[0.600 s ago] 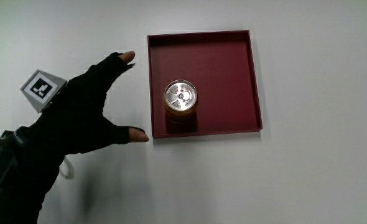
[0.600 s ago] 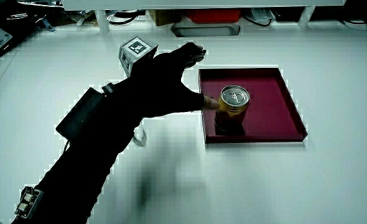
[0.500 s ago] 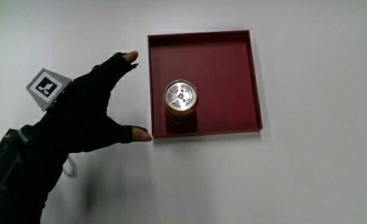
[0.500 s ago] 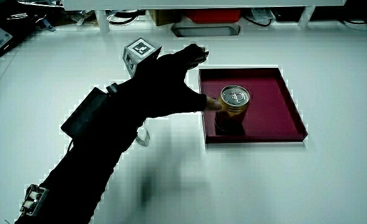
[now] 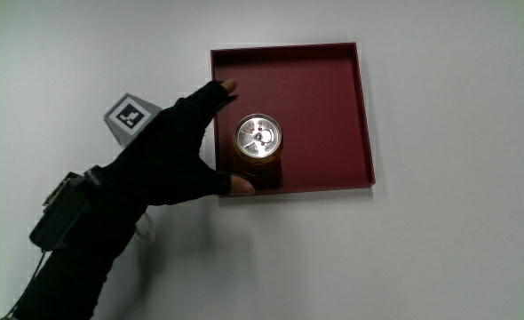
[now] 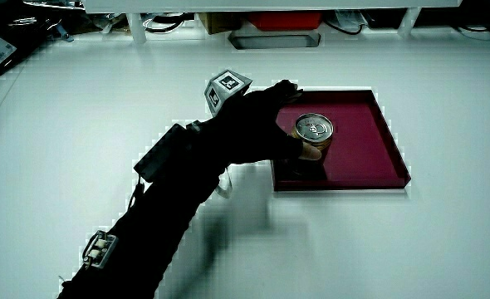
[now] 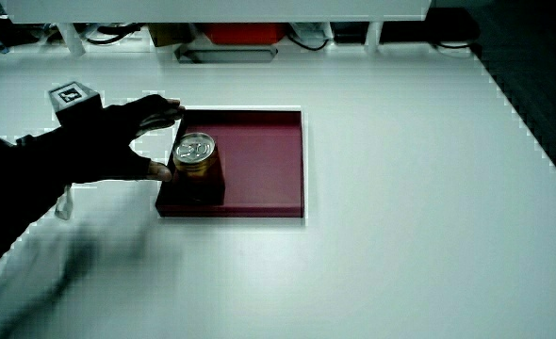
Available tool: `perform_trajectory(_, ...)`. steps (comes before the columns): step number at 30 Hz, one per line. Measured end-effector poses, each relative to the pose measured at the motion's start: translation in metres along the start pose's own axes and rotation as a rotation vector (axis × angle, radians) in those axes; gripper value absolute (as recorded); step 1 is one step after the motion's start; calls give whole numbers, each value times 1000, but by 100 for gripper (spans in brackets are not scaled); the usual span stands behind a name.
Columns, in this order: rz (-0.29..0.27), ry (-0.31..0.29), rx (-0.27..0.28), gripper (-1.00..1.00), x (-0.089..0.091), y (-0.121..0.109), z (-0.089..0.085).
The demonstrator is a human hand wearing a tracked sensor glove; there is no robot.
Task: Pick red bull from plate
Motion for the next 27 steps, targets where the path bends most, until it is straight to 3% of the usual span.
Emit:
perform_trajectory(2, 32, -9, -10, 0, -2, 7, -6)
perform_trajectory(12, 0, -13, -16, 0, -13, 31, -23)
perform_trajectory(13, -4, -31, -25, 0, -11, 32, -24)
perform_trajectory(15, -5, -4, -18, 0, -13, 33, -25)
perform_trajectory(21, -12, -5, -9, 0, -13, 34, -26)
perform_trajectory(27, -29, -3, 13, 24, -14, 33, -26)
